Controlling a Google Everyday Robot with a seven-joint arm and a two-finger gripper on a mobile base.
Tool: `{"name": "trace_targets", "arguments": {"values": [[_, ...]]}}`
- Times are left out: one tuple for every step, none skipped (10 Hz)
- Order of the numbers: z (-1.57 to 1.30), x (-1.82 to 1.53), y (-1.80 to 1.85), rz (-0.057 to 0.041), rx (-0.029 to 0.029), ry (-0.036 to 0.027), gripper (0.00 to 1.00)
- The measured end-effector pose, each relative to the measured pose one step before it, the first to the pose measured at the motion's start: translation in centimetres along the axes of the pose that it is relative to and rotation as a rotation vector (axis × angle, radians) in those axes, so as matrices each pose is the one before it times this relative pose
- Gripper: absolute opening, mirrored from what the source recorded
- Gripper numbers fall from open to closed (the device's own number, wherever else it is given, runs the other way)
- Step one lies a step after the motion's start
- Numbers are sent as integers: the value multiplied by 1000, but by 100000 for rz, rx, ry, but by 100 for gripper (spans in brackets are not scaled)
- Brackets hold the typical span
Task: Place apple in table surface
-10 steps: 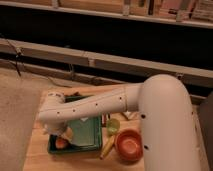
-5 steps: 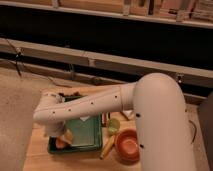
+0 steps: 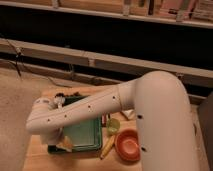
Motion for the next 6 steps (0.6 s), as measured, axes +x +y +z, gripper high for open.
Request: {"name": "trace_targets", "arguments": {"values": [[-74, -665, 908, 581, -804, 90, 80], [51, -371, 800, 682, -32, -403, 80], [80, -9, 732, 745, 178, -442, 80], [-11, 236, 995, 1461, 246, -362, 80], [-256, 618, 1513, 1436, -68, -257, 80], [-455, 714, 1221, 1093, -70, -770, 80]]}}
